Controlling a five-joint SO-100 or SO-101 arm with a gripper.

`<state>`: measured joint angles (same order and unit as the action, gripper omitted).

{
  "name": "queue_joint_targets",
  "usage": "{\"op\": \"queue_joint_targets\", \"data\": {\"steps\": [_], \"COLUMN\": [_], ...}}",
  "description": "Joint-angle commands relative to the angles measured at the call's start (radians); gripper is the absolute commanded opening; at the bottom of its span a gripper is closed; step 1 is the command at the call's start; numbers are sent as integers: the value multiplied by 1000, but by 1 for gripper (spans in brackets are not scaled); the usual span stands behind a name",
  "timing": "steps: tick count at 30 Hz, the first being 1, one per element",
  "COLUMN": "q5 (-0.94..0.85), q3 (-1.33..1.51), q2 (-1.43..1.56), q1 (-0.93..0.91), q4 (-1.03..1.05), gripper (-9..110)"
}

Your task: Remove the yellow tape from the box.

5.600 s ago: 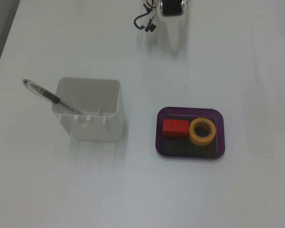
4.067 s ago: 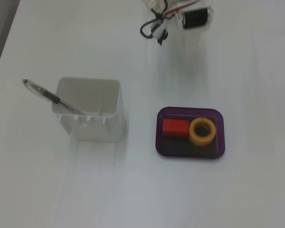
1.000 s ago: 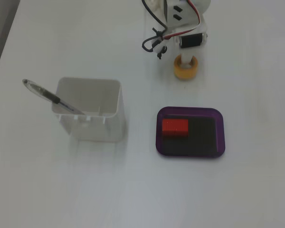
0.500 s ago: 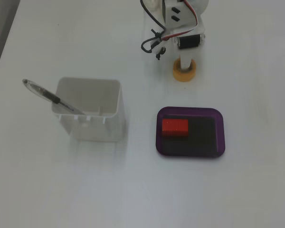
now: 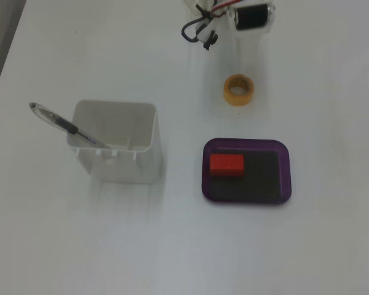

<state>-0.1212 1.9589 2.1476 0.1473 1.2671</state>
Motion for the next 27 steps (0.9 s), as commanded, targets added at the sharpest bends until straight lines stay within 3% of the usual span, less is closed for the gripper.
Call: {"op": "queue_joint_targets", "data": {"steps": [1,27], "q5": [-2,6], "q3": [-15,1063], "q2": [176,1292], "q1": [-3,-2], "q4": [37,-110], "gripper": [14,14]}}
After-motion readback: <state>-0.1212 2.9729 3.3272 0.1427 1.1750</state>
